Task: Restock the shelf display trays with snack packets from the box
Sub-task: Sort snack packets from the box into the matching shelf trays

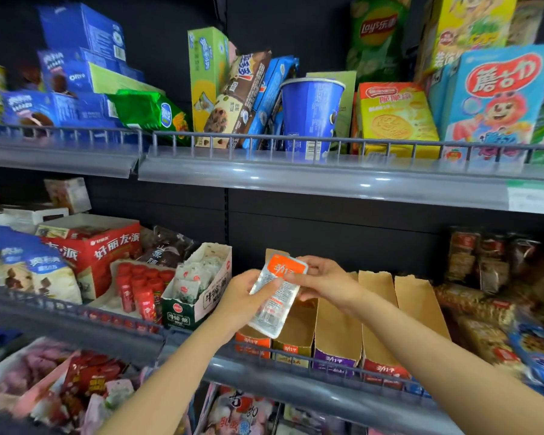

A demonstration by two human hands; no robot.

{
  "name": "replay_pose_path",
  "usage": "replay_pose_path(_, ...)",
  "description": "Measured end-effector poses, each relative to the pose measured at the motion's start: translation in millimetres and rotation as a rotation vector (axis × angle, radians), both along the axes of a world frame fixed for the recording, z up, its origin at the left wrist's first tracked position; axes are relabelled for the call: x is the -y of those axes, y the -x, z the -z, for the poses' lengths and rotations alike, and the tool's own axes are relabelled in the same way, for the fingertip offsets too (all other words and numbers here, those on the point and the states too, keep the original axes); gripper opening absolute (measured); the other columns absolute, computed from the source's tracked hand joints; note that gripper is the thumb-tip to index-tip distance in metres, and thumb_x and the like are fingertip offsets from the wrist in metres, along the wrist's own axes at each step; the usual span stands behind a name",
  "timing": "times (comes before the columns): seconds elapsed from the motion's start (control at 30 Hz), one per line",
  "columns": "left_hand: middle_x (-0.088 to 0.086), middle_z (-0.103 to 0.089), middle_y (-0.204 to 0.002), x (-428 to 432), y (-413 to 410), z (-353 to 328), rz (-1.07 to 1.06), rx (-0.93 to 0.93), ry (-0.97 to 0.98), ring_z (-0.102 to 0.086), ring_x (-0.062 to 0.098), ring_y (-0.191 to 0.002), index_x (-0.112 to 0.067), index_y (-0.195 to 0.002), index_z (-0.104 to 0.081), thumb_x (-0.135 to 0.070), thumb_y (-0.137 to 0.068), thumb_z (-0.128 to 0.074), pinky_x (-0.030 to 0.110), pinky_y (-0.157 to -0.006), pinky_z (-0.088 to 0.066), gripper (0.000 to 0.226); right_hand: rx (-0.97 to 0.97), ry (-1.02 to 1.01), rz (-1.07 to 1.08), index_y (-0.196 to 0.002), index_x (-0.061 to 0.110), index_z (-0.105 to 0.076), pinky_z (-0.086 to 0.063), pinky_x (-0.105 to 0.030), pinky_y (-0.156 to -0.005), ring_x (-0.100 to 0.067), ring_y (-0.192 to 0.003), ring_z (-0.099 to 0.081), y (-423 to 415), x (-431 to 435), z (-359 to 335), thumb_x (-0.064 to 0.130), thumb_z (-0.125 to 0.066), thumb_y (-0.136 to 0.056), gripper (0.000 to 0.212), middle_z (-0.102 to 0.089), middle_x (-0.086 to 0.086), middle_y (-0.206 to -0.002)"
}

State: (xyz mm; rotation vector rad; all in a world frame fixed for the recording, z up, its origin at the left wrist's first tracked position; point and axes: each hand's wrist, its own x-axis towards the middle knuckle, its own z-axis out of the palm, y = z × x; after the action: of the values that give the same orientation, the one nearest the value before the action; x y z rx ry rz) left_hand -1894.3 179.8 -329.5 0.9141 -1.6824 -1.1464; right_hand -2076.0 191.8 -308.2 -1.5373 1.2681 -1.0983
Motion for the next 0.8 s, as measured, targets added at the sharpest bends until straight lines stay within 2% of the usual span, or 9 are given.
replay_pose_path(0.1,-0.008,-0.051,-0.12,-16,-6,2,-0.146,0.113,0.156,-0.054,-0.003,-0.095,-0.027,-0.116,-0.048,-0.037,-0.081,-0.069,0.01,-0.071,-0.043,0.042,0.052,0.043,0.088,-0.109,0.014,-0.058,-0.056,-0.02,-0.063,-0.017,-0.09,-0.071,-5,-15,3,0.021,-0.072,-0.081,0.033,-0.07,-0.009,-0.103)
replay_pose_path(0.2,-0.018,-0.034,-0.126,-36,-13,6,-0.182,0.375,0.45,-0.034,-0.001,-0.116,-0.034,-0.135,-0.035,-0.052,-0.077,-0.068,0.015,-0.092,-0.034,0.069,0.065,0.075,0.16,-0.109,0.012,-0.058,-0.056,-0.019,-0.063,-0.016,-0.092,-0.07,-9,-28,1,0.02,-0.07,-0.083,0.031,-0.069,-0.009,-0.104)
replay_pose_path(0.27,-0.017,-0.036,-0.138,-46,-14,10,-0.161,0.547,0.566,-0.035,0.005,-0.126,-0.036,-0.141,-0.031,-0.055,-0.08,-0.062,0.028,-0.101,-0.037,0.071,0.108,0.057,0.17,-0.111,0.01,-0.057,-0.056,-0.017,-0.063,-0.017,-0.092,-0.07,-13,-36,-3,0.018,-0.069,-0.083,0.031,-0.069,-0.011,-0.104)
replay_pose_path(0.37,-0.01,-0.046,-0.141,-50,-18,16,-0.146,0.623,0.574,-0.052,0.013,-0.119,-0.041,-0.145,-0.026,-0.045,-0.095,-0.045,0.037,-0.096,-0.047,0.053,0.2,0.015,0.141,-0.111,0.008,-0.057,-0.057,-0.02,-0.066,-0.018,-0.088,-0.07,-20,-45,-8,0.02,-0.068,-0.084,0.031,-0.069,-0.016,-0.104)
replay_pose_path(0.47,0.006,-0.064,-0.096,-53,-22,14,-0.121,0.385,0.424,-0.063,0.013,-0.084,-0.03,-0.131,-0.051,-0.03,-0.101,-0.036,0.038,-0.082,-0.054,0.034,0.135,0.028,0.156,-0.112,0.013,-0.059,-0.056,-0.023,-0.072,-0.014,-0.09,-0.068,-26,-52,-12,0.037,-0.063,-0.087,0.035,-0.067,-0.008,-0.106)
replay_pose_path(0.53,0.0,-0.066,-0.099,-53,-25,11,-0.064,0.175,0.205,-0.062,0.0,-0.084,-0.011,-0.122,-0.059,-0.023,-0.102,-0.037,0.027,-0.083,-0.055,0.032,0.013,0.076,0.211,-0.116,0.021,-0.057,-0.051,-0.021,-0.074,-0.012,-0.098,-0.061,-28,-53,-13,0.042,-0.061,-0.086,0.037,-0.062,0.002,-0.11)
replay_pose_path(0.63,0.004,-0.07,-0.104,-57,-27,8,0.022,-0.059,-0.095,-0.069,0.01,-0.089,-0.014,-0.109,-0.063,-0.024,-0.099,-0.043,0.028,-0.071,-0.059,0.024,-0.005,0.12,0.231,-0.122,0.03,-0.048,-0.048,-0.015,-0.067,-0.006,-0.095,-0.058,-27,-55,-15,0.033,-0.063,-0.087,0.038,-0.057,0.013,-0.108)
replay_pose_path(0.7,0.003,-0.072,-0.099,-59,-28,7,0.026,-0.138,-0.17,-0.071,0.012,-0.086,-0.019,-0.104,-0.063,-0.026,-0.098,-0.047,0.023,-0.066,-0.058,0.019,0.042,0.084,0.207,-0.125,0.025,-0.051,-0.054,-0.017,-0.065,-0.008,-0.095,-0.064,-25,-54,-17,0.026,-0.063,-0.088,0.038,-0.063,0.006,-0.109)
replay_pose_path(0.8,0.003,-0.073,-0.1,-58,-29,7,0.087,-0.248,-0.242,-0.071,0.016,-0.091,-0.021,-0.103,-0.064,-0.027,-0.093,-0.054,0.024,-0.068,-0.057,0.016,0.055,0.036,0.204,-0.119,0.015,-0.059,-0.058,-0.024,-0.075,-0.015,-0.097,-0.068,-25,-51,-20,0.025,-0.061,-0.089,0.031,-0.07,-0.001,-0.106)
